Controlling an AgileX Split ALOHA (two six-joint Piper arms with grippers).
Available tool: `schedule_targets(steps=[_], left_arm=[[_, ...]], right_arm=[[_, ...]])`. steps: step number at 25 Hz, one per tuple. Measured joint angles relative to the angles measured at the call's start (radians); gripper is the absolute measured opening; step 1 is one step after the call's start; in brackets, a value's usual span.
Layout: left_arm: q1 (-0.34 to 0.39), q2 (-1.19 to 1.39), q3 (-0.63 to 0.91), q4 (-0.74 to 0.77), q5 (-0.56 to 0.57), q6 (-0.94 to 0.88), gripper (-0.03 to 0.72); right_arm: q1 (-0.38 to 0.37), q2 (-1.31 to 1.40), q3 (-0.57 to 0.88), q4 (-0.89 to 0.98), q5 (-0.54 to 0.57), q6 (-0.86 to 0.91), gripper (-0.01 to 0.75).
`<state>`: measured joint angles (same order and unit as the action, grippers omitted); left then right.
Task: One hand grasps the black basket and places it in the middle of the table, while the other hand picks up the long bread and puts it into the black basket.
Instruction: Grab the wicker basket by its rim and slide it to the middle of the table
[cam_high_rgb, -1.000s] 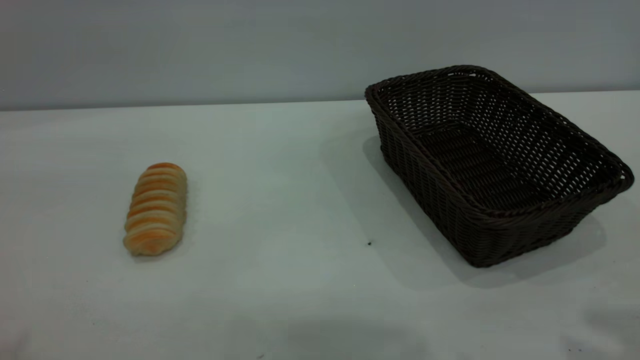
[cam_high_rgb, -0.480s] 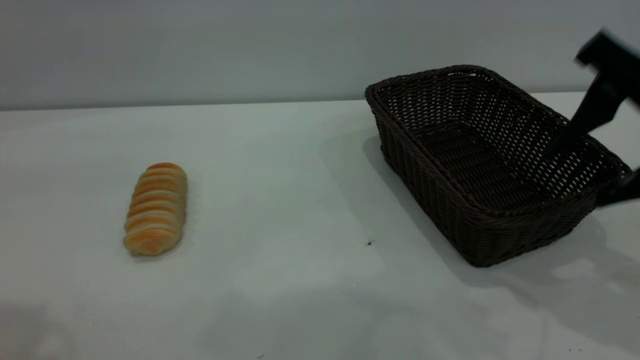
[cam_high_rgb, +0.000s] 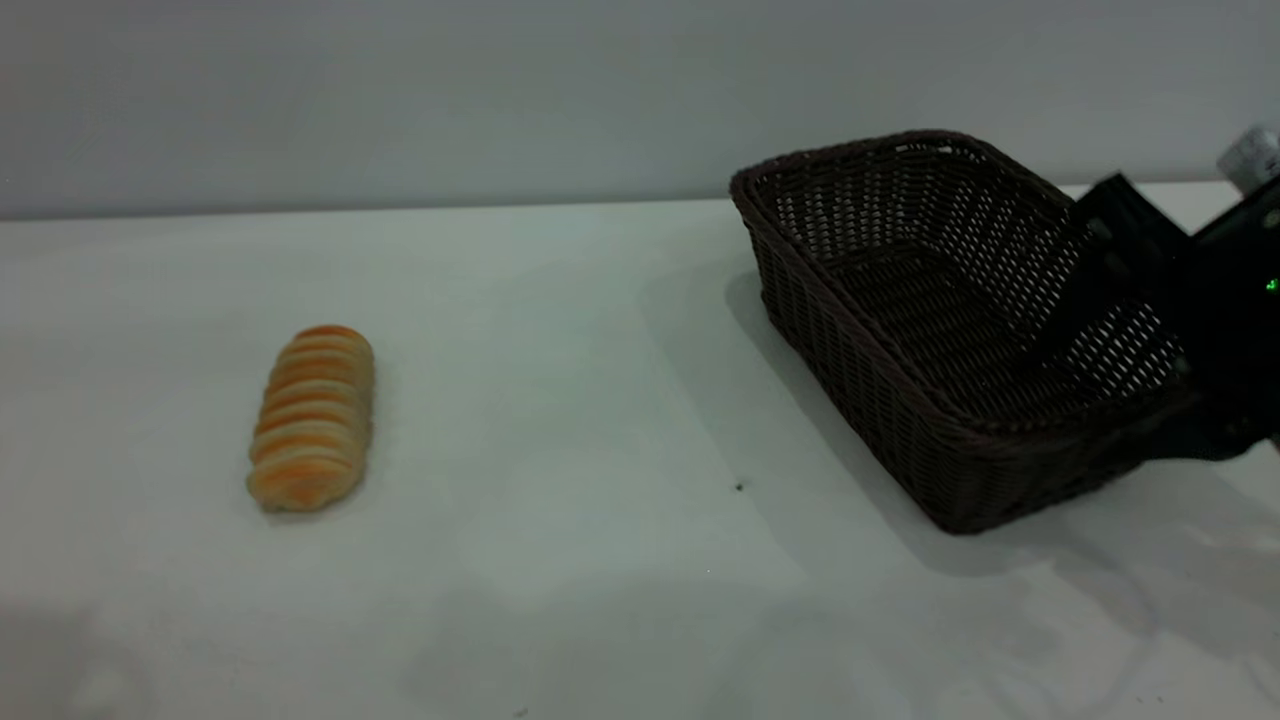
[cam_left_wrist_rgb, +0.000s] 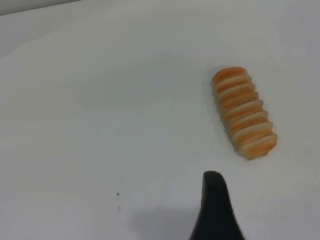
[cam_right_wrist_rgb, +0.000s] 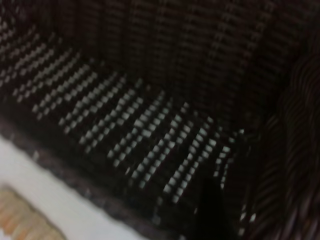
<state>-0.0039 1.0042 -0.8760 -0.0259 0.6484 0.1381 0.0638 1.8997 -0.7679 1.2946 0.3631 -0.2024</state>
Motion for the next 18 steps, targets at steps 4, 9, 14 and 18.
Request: schedule_targets(steps=[4, 9, 14, 18], left_arm=[[0.0, 0.0, 0.0, 0.0, 0.0, 0.0, 0.563], [0.0, 0.0, 0.0, 0.0, 0.0, 0.001, 0.563], [0.0, 0.0, 0.0, 0.0, 0.0, 0.001, 0.563], [0.0, 0.0, 0.0, 0.0, 0.0, 0.001, 0.563]], right_arm=[[0.0, 0.077, -0.002, 0.09, -0.073, -0.006, 0.537], [0.0, 0.105, -0.004, 0.164, -0.149, -0.007, 0.292], [-0.004, 0.105, -0.01, 0.17, -0.129, -0.033, 0.09], [-0.004, 0.114, -0.065, 0.093, -0.057, -0.122, 0.09]])
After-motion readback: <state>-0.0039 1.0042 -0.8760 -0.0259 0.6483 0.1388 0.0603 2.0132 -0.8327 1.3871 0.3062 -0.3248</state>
